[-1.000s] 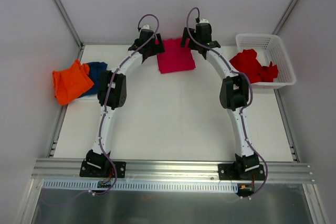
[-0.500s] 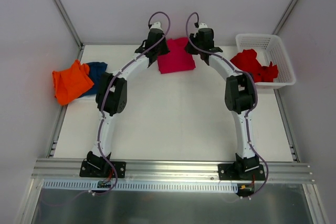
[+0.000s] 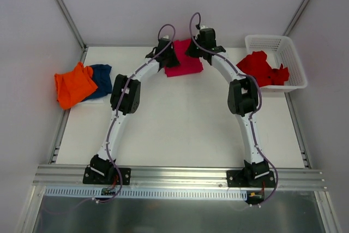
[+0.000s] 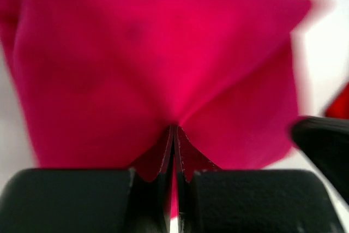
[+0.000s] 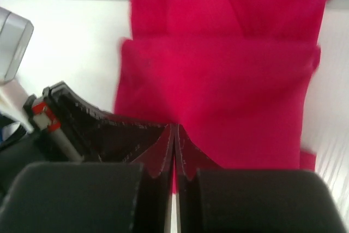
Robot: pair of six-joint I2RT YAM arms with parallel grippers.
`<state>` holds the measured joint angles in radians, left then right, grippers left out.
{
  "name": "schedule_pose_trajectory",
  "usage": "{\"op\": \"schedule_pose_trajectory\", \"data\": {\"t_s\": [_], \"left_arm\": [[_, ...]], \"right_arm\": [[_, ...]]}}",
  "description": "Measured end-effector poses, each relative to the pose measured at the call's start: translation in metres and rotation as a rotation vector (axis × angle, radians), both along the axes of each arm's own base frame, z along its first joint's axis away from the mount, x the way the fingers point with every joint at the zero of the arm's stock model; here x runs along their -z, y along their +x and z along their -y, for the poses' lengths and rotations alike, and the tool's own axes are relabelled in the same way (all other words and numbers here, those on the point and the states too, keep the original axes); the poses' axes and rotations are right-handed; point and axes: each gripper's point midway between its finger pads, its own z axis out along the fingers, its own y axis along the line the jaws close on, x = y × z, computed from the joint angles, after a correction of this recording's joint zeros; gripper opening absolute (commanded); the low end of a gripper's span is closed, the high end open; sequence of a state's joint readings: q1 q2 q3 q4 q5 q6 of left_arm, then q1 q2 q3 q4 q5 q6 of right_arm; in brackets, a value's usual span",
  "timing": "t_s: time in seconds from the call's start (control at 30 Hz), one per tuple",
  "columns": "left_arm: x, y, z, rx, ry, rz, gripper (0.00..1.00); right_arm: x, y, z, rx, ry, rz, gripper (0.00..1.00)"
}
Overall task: Fold and stack the t-shirts
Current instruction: Fold the tshirt
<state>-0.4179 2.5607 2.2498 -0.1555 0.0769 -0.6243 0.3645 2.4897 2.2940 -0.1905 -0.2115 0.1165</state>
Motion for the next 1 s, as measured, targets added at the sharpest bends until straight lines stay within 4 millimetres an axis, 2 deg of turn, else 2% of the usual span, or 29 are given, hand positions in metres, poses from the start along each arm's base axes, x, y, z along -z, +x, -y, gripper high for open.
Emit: {"op": "schedule_pose_trajectory", "data": {"t_s": [0.07,0.1,0.17,0.23,0.47,0.57,0.7,0.87,0.93,1.0], "left_arm": [[0.038,-0.016,-0.007,-0.008,-0.002,-0.116,0.0],[0.046,-0.019,-0.009,-0.014,-0.019,-0.139,0.0],[0.042,-0.021,-0.011,-0.023,-0.046,-0.152,0.0],[0.043,-0.03,-0.012,-0.023,-0.056,-0.185,0.0],[0.048,-0.056,-0.017,-0.027,-0.052,-0.235,0.0],[0.048,-0.081,-0.016,-0.014,-0.031,-0.265,0.0],[0.049,-0.127,-0.007,0.017,0.018,-0.3,0.0],[0.052,-0.199,0.008,0.063,0.108,-0.313,0.0],[0.054,-0.23,0.006,0.068,0.14,-0.312,0.0],[0.055,-0.254,0.008,0.084,0.157,-0.314,0.0]], "right_arm": [[0.029,-0.013,0.003,0.011,-0.011,-0.095,0.0],[0.046,-0.022,0.006,0.016,-0.021,-0.149,0.0],[0.072,-0.04,0.012,0.026,-0.049,-0.249,0.0],[0.089,-0.056,0.015,0.033,-0.071,-0.333,0.0],[0.096,-0.085,0.01,0.021,-0.113,-0.399,0.01],[0.099,-0.119,0.01,0.016,-0.146,-0.431,0.0],[0.101,-0.176,0.013,0.018,-0.216,-0.458,0.01],[0.103,-0.251,0.022,0.024,-0.299,-0.471,0.01],[0.105,-0.281,0.028,0.027,-0.3,-0.474,0.01],[0.106,-0.303,0.033,0.033,-0.294,-0.475,0.01]]}}
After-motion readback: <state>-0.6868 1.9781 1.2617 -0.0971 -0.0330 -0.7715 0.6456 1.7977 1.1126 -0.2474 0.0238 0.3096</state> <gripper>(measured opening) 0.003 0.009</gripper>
